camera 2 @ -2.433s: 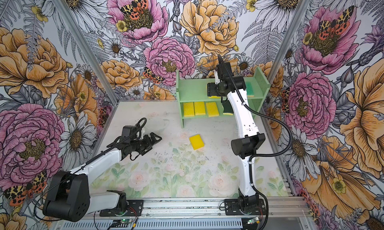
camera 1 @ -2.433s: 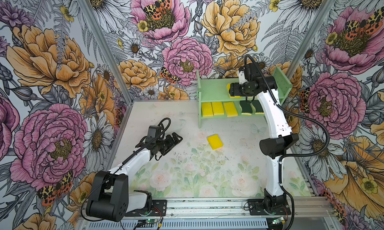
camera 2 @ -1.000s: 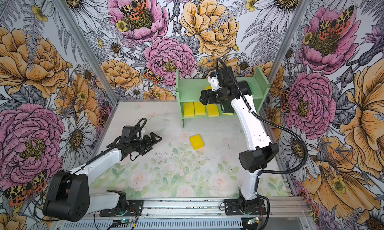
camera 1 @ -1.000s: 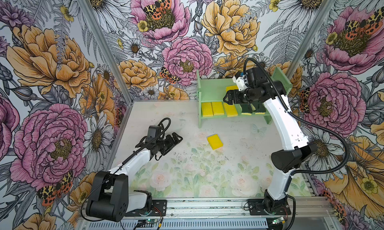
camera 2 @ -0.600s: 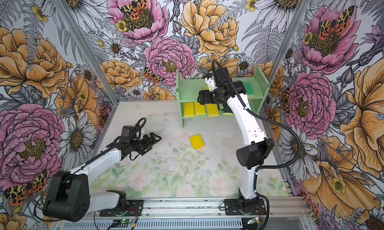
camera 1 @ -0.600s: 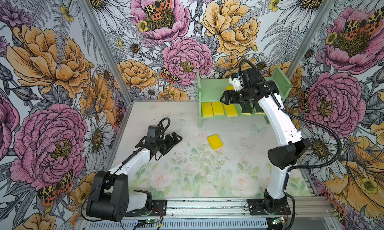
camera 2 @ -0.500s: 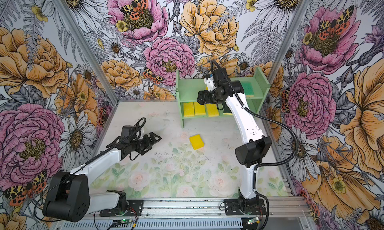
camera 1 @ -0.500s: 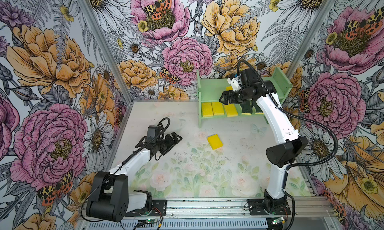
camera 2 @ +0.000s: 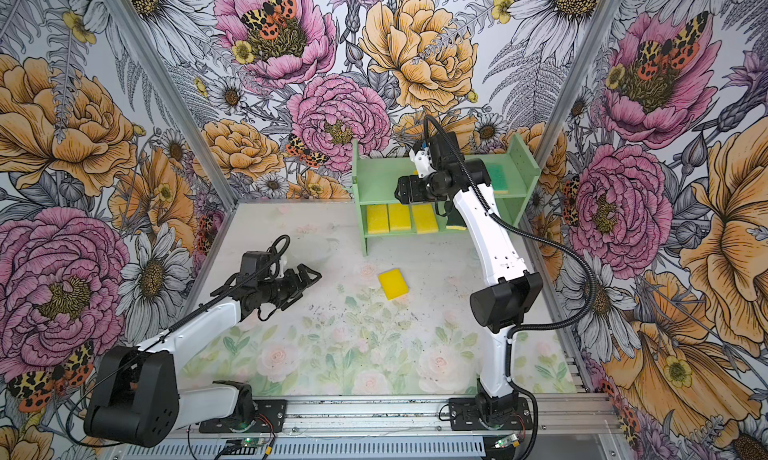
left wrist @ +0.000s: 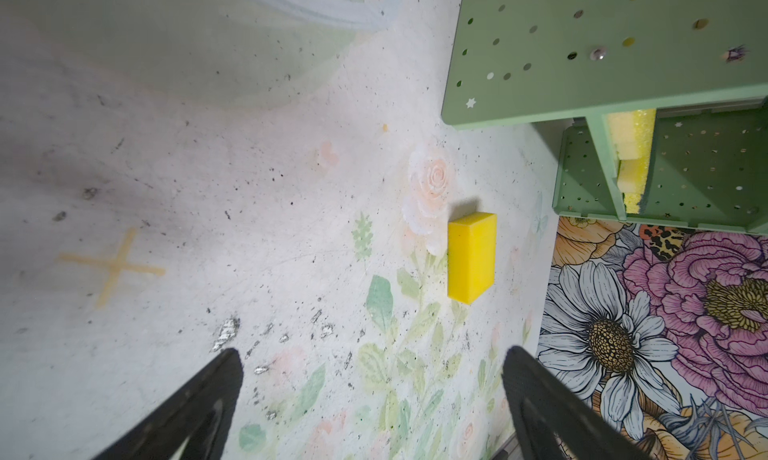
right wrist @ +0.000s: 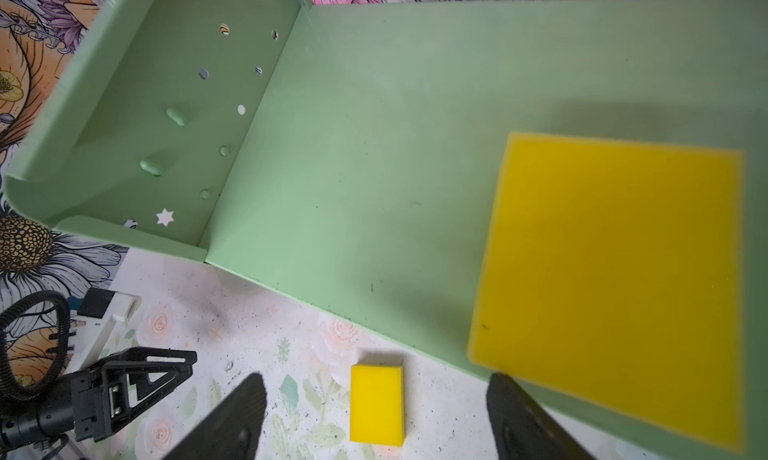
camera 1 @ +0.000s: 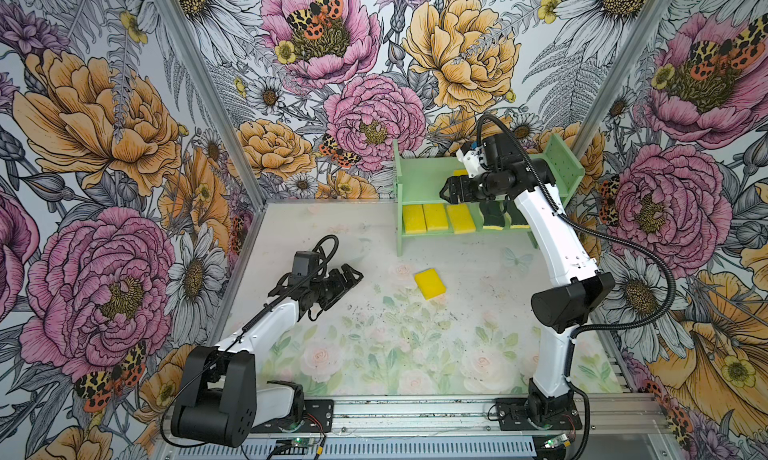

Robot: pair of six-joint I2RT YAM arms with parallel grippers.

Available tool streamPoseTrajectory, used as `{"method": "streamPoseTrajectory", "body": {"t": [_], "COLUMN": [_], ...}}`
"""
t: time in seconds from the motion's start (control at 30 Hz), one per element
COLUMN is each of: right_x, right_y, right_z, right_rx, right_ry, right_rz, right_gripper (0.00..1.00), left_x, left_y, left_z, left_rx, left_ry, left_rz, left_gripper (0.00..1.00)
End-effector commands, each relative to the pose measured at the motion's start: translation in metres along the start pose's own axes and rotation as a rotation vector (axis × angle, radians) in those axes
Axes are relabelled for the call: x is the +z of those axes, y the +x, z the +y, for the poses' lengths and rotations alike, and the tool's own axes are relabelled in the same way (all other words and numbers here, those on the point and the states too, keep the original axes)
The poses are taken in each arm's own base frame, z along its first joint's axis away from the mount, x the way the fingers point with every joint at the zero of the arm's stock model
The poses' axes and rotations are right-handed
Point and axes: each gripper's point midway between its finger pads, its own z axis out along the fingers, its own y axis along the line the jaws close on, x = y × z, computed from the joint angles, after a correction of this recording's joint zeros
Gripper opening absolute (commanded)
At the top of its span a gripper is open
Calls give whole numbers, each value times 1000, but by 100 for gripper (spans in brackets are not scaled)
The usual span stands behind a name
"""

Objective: Place and organize the cleaning sponges onto the shelf

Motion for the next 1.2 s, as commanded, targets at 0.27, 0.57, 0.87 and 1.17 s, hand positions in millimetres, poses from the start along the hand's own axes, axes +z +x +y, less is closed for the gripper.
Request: {"method": "streamPoseTrajectory", "body": {"t": [0.27,0.57,0.87,1.17], "right_x": [-35,-39,-10,48], "right_y": [5,64,146,220], "right_z": [32,37,48,44], "right_rx": [-94,-121,-138,-124], "right_ry": [-136,-108,-132,-143], "right_rz": [-39,28,24,111], "right_gripper": [88,100,100,100], "left_x": [-6,-5,-4,-1], "left_y": [-2,-3,-4,-4], "left_z": [-3,-4,-6,-9], "left_rx": [17,17,14,15], "left_ry": [25,26,26,24], "left_rz": [-15,-14,-12,-7], "left_gripper": [99,99,99,99]}}
